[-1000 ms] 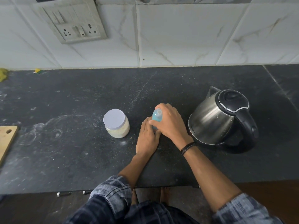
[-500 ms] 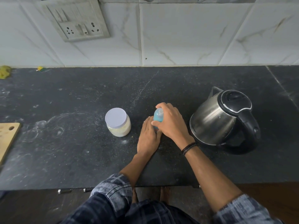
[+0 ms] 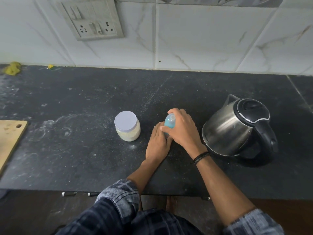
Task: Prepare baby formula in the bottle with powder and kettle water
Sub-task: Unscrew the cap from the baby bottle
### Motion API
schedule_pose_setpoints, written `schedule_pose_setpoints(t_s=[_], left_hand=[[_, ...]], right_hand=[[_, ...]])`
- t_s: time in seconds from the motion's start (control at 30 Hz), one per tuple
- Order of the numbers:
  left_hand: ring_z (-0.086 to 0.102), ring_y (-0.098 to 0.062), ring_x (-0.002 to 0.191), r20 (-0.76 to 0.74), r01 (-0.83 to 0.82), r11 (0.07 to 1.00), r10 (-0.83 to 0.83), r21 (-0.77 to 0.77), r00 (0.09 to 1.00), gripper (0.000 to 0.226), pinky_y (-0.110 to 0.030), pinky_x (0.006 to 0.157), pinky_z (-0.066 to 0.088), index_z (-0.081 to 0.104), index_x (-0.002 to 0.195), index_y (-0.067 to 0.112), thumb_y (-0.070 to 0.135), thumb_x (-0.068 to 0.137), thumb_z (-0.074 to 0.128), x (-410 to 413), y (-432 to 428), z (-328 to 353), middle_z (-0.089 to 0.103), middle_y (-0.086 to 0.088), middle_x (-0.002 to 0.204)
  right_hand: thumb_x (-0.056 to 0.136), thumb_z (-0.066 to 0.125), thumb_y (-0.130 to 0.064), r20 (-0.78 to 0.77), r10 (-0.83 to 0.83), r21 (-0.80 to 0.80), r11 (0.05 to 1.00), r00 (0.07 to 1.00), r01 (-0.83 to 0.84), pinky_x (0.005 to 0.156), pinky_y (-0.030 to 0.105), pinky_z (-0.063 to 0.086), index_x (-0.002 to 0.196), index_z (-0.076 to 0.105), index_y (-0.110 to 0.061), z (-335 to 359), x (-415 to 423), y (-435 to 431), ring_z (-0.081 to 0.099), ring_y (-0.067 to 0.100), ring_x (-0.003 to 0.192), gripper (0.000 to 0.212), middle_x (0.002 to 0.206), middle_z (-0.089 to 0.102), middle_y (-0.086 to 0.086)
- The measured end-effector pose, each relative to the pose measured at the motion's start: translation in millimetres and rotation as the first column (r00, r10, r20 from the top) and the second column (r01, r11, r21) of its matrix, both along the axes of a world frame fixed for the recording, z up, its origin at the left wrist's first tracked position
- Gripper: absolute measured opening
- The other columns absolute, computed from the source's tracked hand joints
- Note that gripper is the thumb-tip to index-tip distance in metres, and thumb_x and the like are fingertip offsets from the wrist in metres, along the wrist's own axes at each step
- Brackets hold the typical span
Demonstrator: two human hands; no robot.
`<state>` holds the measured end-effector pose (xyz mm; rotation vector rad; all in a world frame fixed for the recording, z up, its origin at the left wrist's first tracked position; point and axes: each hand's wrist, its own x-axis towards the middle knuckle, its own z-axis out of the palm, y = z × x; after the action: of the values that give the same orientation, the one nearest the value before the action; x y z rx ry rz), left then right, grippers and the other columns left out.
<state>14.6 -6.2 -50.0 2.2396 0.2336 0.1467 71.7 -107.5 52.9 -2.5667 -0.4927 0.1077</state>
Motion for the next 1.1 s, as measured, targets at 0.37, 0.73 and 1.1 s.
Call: schedule_pose_setpoints(t_s=[0.37,0.73,1.1], left_hand=[[0.019,-0.013,0.154,-0.014,-0.009,1.0,0.009,-0.004,1.0,0.06,-0.044,0.124,0.028,0.03,0.156,0.017,0.039,0.105,0.05,-0.2,-0.4,0.8,0.032,-0.002,0.163],[0.021,-0.012,0.153,-0.016,-0.015,1.0,0.014,-0.017,1.0,0.058,-0.043,0.124,0.028,0.032,0.155,0.016,0.037,0.104,0.049,-0.2,-0.8,3.5,0.034,-0.001,0.162],[0.018,-0.013,0.155,-0.02,-0.003,1.0,0.003,-0.02,1.0,0.06,-0.042,0.126,0.024,0.03,0.157,0.013,0.037,0.104,0.047,-2.6,-1.2,8.9,0.032,-0.003,0.163]], right_hand=[[0.081,0.086,-0.03,-0.027,0.042,0.005,0.999,0.999,-0.041,0.092,0.033,0.052,0.136,0.05,-0.023,1.4,4.2,-2.7,0.055,0.02,0.12,0.066,0.133,0.057,0.001],[0.084,0.083,-0.034,-0.029,0.028,0.021,0.999,0.999,-0.027,0.086,0.032,0.053,0.133,0.052,-0.025,-2.0,4.0,-5.1,0.055,0.018,0.116,0.059,0.127,0.057,0.0],[0.084,0.082,-0.038,-0.033,0.015,0.024,1.0,0.999,-0.015,0.085,0.033,0.051,0.131,0.052,-0.025,-2.1,0.8,-6.0,0.056,0.019,0.113,0.057,0.122,0.058,0.0]])
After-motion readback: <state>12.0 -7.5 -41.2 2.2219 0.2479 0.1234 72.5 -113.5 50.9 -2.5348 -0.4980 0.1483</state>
